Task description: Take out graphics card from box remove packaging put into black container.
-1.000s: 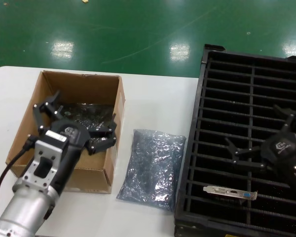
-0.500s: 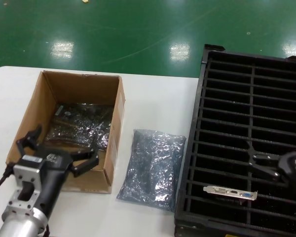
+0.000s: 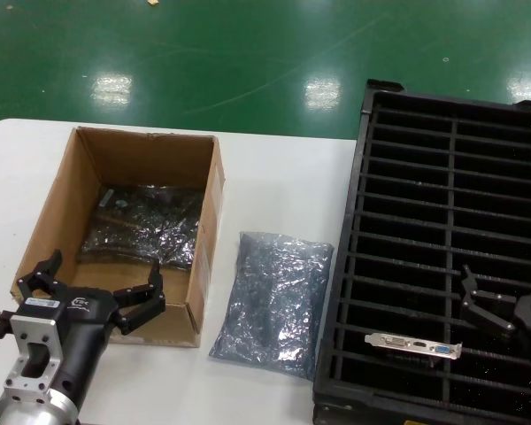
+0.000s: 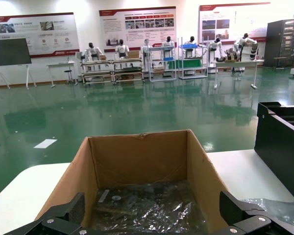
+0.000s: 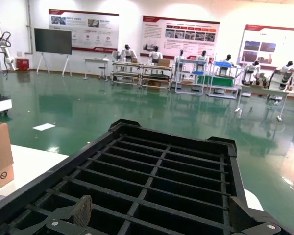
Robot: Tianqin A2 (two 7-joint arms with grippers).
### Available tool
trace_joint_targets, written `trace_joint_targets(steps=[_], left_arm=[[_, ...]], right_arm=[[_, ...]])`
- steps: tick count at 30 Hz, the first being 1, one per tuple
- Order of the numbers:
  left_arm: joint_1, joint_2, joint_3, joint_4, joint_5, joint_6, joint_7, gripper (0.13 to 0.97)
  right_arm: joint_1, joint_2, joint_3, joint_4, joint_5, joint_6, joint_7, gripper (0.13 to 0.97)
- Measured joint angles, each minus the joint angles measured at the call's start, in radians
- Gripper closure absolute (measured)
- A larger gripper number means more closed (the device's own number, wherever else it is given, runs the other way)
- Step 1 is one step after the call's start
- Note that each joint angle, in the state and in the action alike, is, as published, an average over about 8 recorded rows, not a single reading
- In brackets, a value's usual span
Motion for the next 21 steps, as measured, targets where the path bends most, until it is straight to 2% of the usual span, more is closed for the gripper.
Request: trace_joint_targets(steps=[21], left_arm=[[0.000,0.000,0.000,0.000,0.000,0.000,0.000,0.132]], right_arm=[[0.000,0.000,0.000,0.000,0.000,0.000,0.000,0.129]])
